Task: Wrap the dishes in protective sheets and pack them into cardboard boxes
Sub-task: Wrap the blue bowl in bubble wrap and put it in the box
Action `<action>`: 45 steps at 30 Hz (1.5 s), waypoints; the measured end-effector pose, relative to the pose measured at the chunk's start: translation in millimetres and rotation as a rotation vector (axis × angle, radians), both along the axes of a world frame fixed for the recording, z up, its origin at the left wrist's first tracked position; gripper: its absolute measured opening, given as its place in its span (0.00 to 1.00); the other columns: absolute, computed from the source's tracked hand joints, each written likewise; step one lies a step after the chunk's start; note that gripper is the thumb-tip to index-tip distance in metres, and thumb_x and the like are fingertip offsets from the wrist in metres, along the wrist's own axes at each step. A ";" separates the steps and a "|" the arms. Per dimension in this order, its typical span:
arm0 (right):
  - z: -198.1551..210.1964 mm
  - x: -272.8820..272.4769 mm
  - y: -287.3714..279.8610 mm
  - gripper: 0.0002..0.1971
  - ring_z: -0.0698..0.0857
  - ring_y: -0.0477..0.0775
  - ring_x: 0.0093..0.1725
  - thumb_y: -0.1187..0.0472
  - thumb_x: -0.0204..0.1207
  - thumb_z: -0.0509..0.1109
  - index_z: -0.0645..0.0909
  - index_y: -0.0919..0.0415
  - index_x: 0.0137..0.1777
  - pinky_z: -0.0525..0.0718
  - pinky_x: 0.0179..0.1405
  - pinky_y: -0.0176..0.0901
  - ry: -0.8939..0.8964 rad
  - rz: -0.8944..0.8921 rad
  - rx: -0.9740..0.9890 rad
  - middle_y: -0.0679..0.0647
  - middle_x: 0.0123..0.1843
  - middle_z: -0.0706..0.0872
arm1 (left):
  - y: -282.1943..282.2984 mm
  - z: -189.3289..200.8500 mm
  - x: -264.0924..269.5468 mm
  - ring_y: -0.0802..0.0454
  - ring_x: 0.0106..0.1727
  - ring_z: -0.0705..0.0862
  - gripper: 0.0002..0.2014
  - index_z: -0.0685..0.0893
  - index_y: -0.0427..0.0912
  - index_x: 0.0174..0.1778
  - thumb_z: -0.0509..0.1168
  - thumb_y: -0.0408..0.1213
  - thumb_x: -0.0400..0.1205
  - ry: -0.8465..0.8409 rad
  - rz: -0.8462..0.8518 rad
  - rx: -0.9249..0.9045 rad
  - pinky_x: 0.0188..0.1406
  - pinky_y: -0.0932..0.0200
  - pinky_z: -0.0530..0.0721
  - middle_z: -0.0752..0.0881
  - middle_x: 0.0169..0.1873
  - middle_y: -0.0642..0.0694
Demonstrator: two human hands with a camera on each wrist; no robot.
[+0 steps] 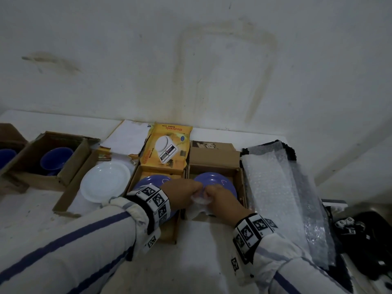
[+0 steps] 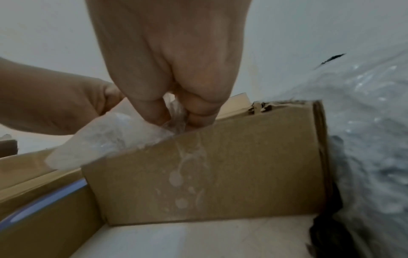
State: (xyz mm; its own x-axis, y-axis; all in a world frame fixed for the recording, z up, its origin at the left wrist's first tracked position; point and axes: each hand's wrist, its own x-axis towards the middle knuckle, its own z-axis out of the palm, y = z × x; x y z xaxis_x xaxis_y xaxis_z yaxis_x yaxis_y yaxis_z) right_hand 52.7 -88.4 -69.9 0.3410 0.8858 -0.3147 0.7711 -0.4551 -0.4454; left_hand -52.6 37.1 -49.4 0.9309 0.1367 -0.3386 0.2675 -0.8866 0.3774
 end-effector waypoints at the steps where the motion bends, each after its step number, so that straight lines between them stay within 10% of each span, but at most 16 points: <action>1: 0.8 0.2 -0.3 0.09 0.79 0.59 0.58 0.64 0.76 0.68 0.80 0.61 0.55 0.72 0.50 0.43 -0.002 0.013 -0.047 0.61 0.56 0.80 | 0.9 -1.7 0.5 0.41 0.52 0.81 0.06 0.79 0.40 0.50 0.63 0.29 0.78 -0.006 -0.009 0.007 0.47 0.55 0.74 0.82 0.50 0.37; 7: 11.2 -1.1 -2.7 0.05 0.77 0.50 0.43 0.61 0.73 0.74 0.84 0.63 0.43 0.71 0.34 0.32 0.292 -0.019 -0.061 0.54 0.41 0.80 | 4.5 -5.1 1.6 0.44 0.58 0.78 0.11 0.85 0.35 0.54 0.64 0.28 0.77 0.005 -0.057 -0.018 0.52 0.63 0.71 0.79 0.55 0.40; 13: 2.3 -3.4 6.3 0.12 0.77 0.50 0.47 0.67 0.76 0.68 0.82 0.62 0.59 0.71 0.36 0.34 0.199 -0.033 -0.085 0.60 0.50 0.84 | 14.4 1.8 -3.4 0.48 0.41 0.77 0.15 0.89 0.46 0.38 0.61 0.51 0.74 0.032 -0.221 0.213 0.42 0.50 0.81 0.78 0.32 0.51; 22: 10.0 0.4 9.3 0.11 0.79 0.43 0.40 0.65 0.78 0.66 0.88 0.64 0.55 0.74 0.36 0.24 0.260 -0.005 -0.100 0.52 0.44 0.88 | 11.5 4.1 4.4 0.45 0.56 0.80 0.13 0.84 0.51 0.59 0.62 0.40 0.81 0.046 -0.235 0.292 0.52 0.56 0.73 0.87 0.52 0.46; 27: 9.5 -11.0 12.6 0.15 0.80 0.59 0.64 0.59 0.81 0.64 0.84 0.61 0.64 0.76 0.66 0.47 0.127 0.267 -0.259 0.59 0.64 0.85 | 11.1 4.3 2.3 0.45 0.46 0.82 0.25 0.90 0.45 0.44 0.54 0.57 0.74 0.143 -0.244 0.244 0.50 0.52 0.81 0.88 0.38 0.46; 35: 5.6 -0.9 5.4 0.14 0.80 0.51 0.53 0.67 0.73 0.71 0.84 0.62 0.59 0.77 0.53 0.37 0.204 0.133 -0.210 0.51 0.51 0.84 | 4.3 0.9 1.8 0.42 0.61 0.71 0.20 0.84 0.52 0.60 0.67 0.57 0.76 0.294 -0.399 0.403 0.62 0.46 0.71 0.74 0.60 0.44; 45: 6.3 -13.3 6.5 0.19 0.79 0.65 0.63 0.64 0.80 0.62 0.78 0.60 0.70 0.80 0.63 0.53 -0.021 0.352 -0.341 0.62 0.67 0.81 | 2.0 0.7 -2.2 0.44 0.60 0.74 0.16 0.83 0.56 0.62 0.65 0.50 0.79 0.213 -0.423 0.433 0.62 0.45 0.72 0.84 0.55 0.48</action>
